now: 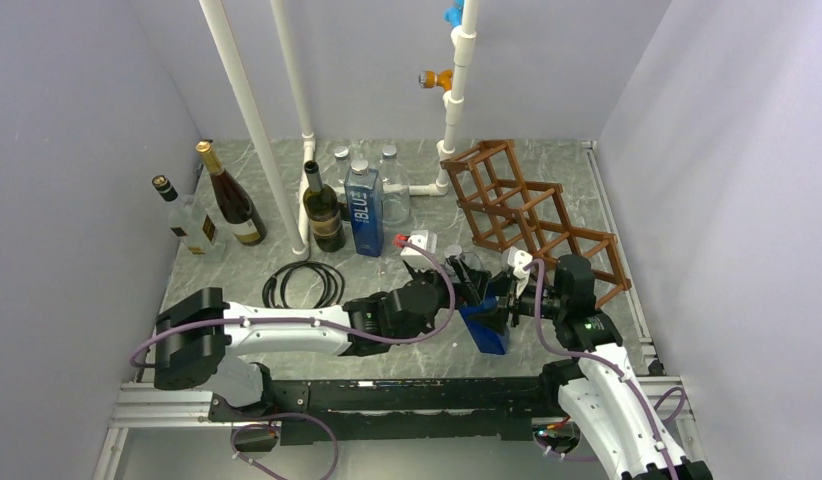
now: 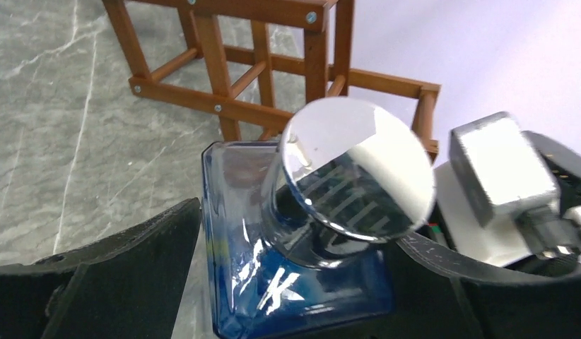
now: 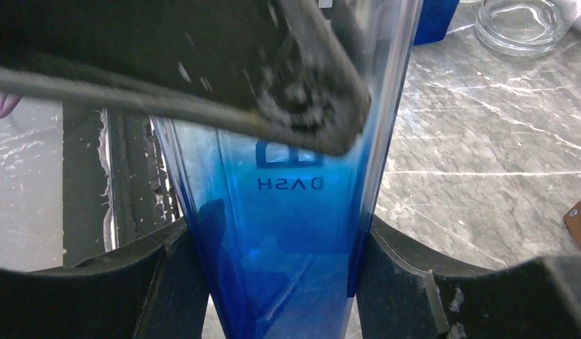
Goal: Take the wine bottle off the wine rack
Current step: Pick up the wine bottle from the wine rack.
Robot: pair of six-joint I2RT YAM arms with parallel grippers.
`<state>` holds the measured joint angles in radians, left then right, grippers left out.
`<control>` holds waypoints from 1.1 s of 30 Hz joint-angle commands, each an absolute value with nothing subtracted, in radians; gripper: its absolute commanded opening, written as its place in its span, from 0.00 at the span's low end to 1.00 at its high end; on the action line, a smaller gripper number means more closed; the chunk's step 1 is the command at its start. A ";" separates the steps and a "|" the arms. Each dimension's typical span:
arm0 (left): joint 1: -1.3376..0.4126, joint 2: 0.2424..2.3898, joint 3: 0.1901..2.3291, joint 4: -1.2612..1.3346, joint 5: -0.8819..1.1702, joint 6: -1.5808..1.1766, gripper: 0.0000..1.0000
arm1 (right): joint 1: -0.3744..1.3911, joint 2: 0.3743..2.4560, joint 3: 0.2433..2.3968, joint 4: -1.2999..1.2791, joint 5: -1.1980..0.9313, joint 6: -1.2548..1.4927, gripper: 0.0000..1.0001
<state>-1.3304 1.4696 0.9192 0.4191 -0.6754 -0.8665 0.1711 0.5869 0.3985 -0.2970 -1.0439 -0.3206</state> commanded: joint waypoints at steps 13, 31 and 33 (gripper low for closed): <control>-1.333 1.553 1.048 0.265 -0.692 -0.811 0.00 | 0.169 0.553 0.416 -0.158 -1.119 -0.299 0.33; -1.317 1.333 0.898 0.546 -0.674 -0.178 0.00 | 0.165 0.553 0.519 -0.343 -1.242 -0.412 1.00; -1.295 1.292 0.892 0.518 -0.630 -0.117 0.00 | 0.166 0.550 0.551 -0.420 -1.250 -0.457 1.00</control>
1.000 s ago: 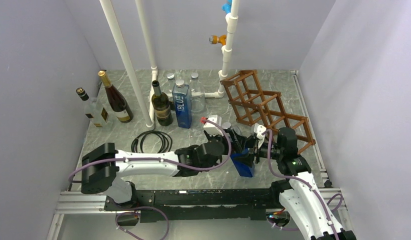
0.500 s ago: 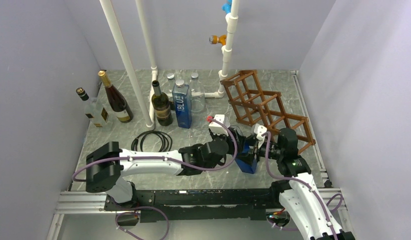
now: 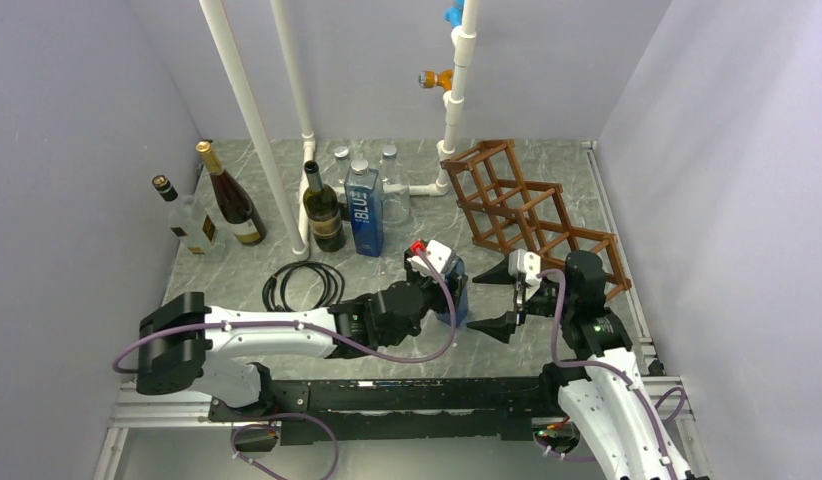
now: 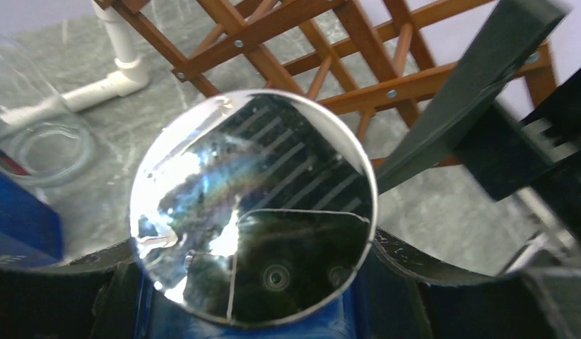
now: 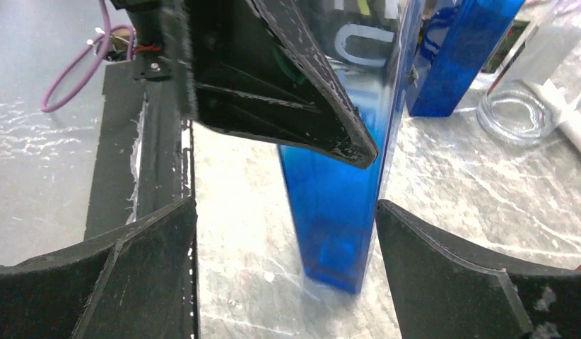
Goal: Take the wine bottle off the wine rack
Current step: Pick up the wine bottle from the wine rack, then place the wine bottle at the center of the board.
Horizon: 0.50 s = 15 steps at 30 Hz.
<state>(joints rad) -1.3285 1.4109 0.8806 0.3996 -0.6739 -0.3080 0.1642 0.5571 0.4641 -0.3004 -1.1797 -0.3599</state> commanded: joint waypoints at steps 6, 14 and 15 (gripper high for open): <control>-1.182 1.201 0.900 0.307 -0.500 -0.047 0.00 | 0.153 0.541 0.634 -0.522 -1.206 -0.480 1.00; -1.008 1.070 0.845 0.221 -0.365 -0.014 0.00 | 0.116 0.524 0.672 -0.486 -1.127 -0.353 1.00; -0.987 1.059 0.841 0.212 -0.351 -0.017 0.00 | 0.111 0.522 0.678 -0.483 -1.120 -0.342 1.00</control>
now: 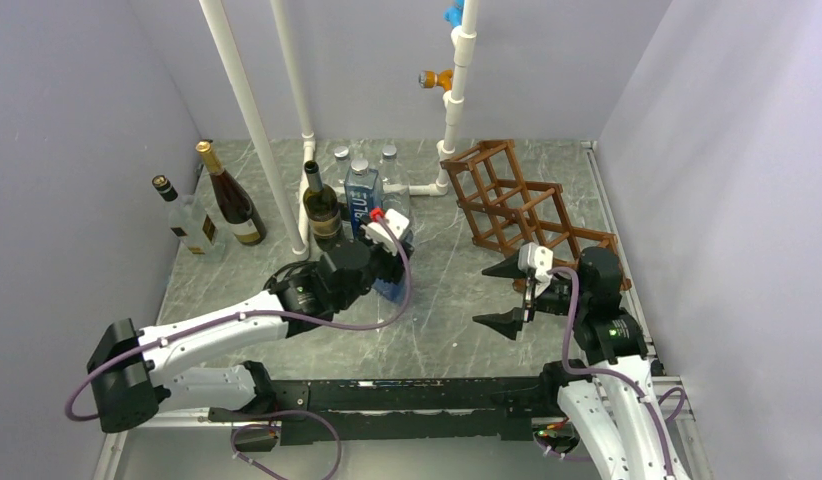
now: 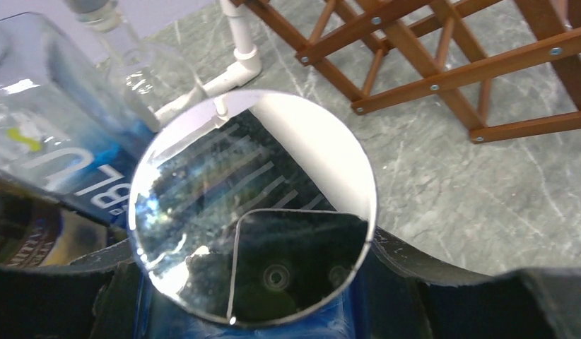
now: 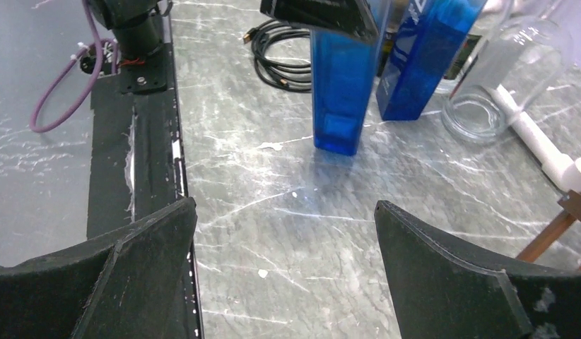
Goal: Take the wine bottle off the wine rack
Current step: Place the wine bottle at the center of the board.
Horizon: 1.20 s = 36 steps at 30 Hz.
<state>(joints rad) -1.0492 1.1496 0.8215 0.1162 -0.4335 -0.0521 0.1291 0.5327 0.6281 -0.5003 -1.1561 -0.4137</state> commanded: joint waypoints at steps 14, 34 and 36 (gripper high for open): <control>-0.804 0.973 0.788 0.152 -0.208 -0.078 0.00 | 0.042 0.584 0.789 -0.586 -1.001 -0.313 1.00; -0.727 0.956 0.772 0.101 -0.170 -0.152 0.12 | -0.118 0.726 1.010 -0.767 -0.995 -0.372 1.00; -0.727 0.950 0.773 0.091 -0.170 -0.155 0.17 | -0.138 0.719 0.990 -0.753 -1.018 -0.366 1.00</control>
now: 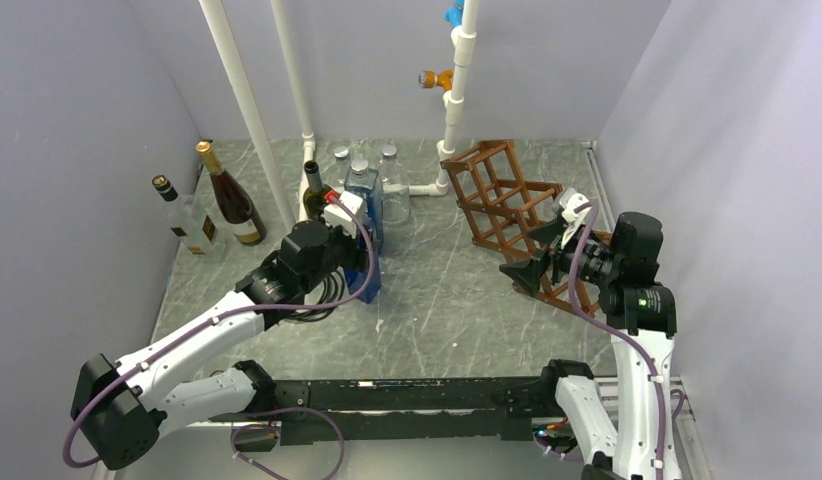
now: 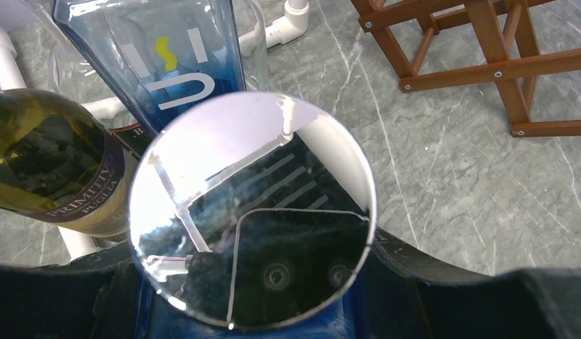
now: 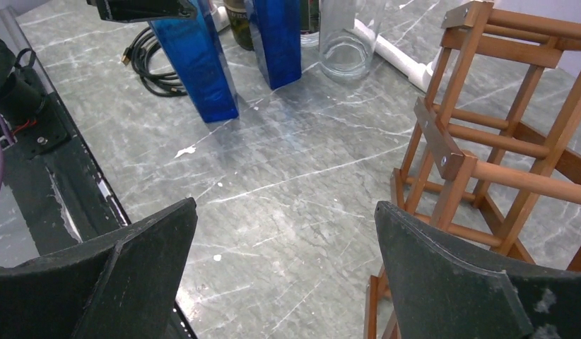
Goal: Take the wine bottle off the wine rack
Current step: Place the wine bottle at the center of the board.
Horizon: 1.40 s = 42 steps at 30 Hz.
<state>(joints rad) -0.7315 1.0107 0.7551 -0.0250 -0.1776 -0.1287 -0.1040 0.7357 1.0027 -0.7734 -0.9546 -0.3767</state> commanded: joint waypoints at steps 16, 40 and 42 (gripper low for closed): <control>-0.727 0.942 0.790 0.044 -0.124 -0.201 0.61 | -0.191 0.674 0.936 -0.737 -1.064 -0.364 1.00; -0.725 0.831 0.873 -0.088 -0.010 -0.151 0.94 | -0.212 0.653 0.920 -0.733 -1.088 -0.367 1.00; -0.726 0.811 0.883 -0.094 0.034 -0.143 0.97 | -0.214 0.648 0.918 -0.732 -1.087 -0.365 1.00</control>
<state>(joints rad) -0.7277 0.8627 0.8207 -0.0914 -0.0486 -0.1696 -0.2073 0.6624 0.9260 -0.7689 -1.0580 -0.3740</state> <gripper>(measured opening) 0.947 0.994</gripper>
